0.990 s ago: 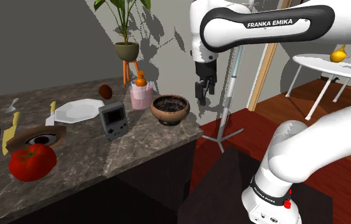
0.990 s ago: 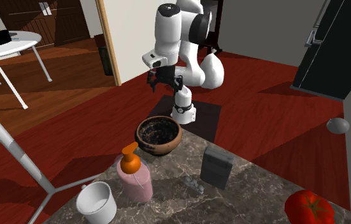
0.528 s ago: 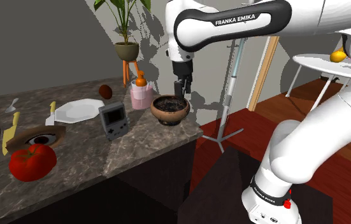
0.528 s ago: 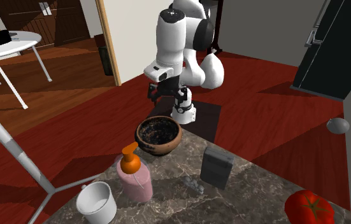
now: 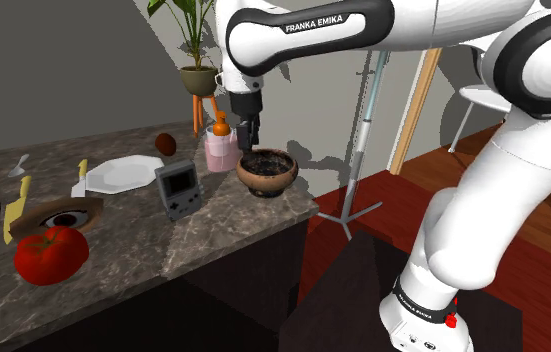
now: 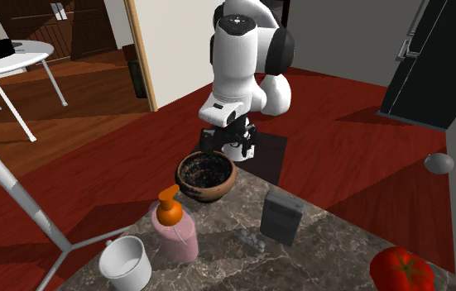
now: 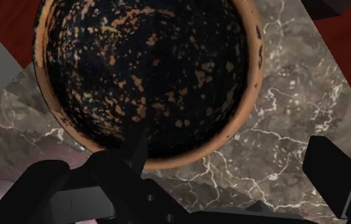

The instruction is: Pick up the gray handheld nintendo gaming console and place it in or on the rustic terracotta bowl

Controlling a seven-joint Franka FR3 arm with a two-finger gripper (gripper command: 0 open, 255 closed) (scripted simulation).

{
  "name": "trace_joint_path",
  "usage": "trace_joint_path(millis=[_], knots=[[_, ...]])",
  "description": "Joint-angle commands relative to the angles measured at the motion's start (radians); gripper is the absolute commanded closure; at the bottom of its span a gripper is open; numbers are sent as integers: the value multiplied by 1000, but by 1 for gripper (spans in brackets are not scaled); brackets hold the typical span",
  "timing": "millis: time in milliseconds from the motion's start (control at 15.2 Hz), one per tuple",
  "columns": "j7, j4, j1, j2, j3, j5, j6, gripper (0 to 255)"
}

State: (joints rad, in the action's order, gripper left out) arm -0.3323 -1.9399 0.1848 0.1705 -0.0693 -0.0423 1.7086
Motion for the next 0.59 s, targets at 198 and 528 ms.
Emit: trace_joint_path(millis=[198, 528], knots=[[-87, 171, 37, -151, -30, 19, 3, 0], [-167, 362, 73, -299, -67, 29, -21, 0]])
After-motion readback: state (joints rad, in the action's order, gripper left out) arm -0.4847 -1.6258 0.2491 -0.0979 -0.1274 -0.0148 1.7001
